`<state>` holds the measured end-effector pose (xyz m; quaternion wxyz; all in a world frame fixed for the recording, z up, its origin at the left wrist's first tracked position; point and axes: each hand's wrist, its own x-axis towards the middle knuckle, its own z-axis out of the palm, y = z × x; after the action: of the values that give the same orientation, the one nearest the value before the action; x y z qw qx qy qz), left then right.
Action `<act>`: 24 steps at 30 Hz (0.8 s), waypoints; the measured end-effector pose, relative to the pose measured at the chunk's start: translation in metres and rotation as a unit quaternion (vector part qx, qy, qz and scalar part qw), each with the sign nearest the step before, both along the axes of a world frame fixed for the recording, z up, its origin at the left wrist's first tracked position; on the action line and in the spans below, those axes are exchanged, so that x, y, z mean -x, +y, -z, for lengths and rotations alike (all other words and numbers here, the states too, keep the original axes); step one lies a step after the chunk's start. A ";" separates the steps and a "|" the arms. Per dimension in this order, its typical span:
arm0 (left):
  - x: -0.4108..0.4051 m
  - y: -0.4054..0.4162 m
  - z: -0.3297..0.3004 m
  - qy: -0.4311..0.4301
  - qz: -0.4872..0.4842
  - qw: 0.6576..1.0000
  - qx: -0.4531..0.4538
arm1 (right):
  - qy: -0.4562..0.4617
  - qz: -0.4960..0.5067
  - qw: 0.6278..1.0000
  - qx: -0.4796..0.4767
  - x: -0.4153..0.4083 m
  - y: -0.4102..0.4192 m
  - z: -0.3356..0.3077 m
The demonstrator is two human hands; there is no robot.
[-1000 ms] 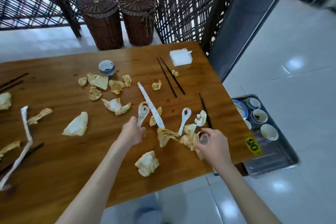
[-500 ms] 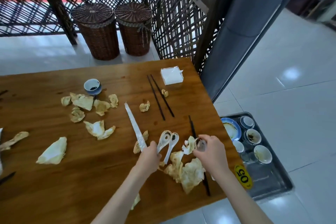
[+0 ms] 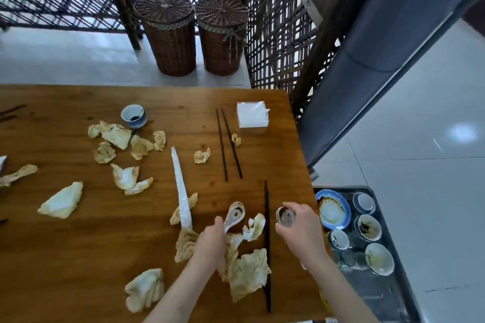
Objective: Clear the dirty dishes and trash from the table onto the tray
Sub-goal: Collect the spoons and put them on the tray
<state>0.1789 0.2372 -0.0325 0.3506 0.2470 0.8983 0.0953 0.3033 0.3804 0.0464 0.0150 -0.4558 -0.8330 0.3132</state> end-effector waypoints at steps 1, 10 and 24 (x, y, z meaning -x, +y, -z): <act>-0.002 0.002 -0.001 0.001 -0.011 1.000 0.001 | 0.000 -0.009 1.000 0.000 -0.002 0.005 0.001; -0.017 0.011 -0.007 0.080 -0.105 0.991 0.018 | 0.003 -0.070 0.997 0.010 -0.015 0.040 0.005; 0.006 0.019 0.001 0.069 -0.155 0.980 0.102 | 0.024 -0.065 0.998 0.006 -0.029 0.064 0.014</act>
<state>0.1732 0.2558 -0.0335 0.2918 0.0736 0.9528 0.0387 0.3323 0.4446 0.0326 0.0119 -0.3935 -0.8582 0.3294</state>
